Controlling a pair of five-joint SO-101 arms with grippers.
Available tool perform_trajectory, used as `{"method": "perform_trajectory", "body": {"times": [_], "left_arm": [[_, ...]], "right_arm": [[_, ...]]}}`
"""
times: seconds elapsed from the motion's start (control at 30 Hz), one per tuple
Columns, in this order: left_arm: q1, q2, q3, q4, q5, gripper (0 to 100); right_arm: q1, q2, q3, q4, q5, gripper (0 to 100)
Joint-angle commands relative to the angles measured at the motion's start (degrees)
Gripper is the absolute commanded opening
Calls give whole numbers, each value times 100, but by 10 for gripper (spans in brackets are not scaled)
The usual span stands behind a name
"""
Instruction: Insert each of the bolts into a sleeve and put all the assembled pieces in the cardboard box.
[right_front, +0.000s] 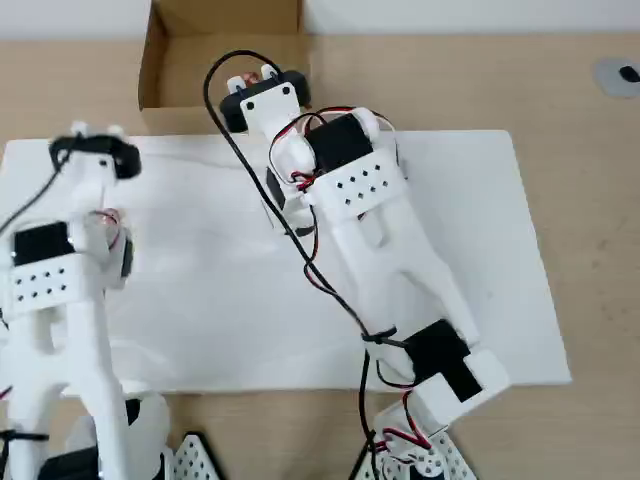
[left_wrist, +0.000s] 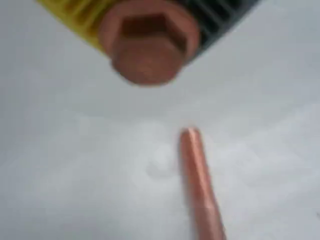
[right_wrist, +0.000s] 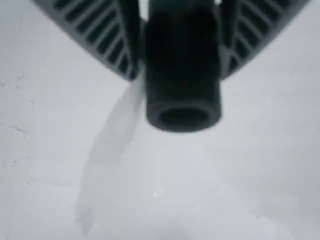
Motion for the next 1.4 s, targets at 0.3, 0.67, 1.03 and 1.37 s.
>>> {"method": "perform_trajectory", "body": {"times": [0.3, 0.67, 1.03, 1.37], "left_arm": [[-62, -804, 1143, -378, 18, 38], [-79, -1446, 1635, -378, -185, 38], [-79, -1569, 1758, -387, -352, 39], [-79, -1569, 1758, -308, -422, 39]], "right_arm": [[-664, 110, 207, -53, -26, 11], [-409, 2035, 303, -1196, 976, 12], [-321, 2782, -462, -941, 2954, 55], [-338, 2782, -1253, -193, 3147, 257]]}}
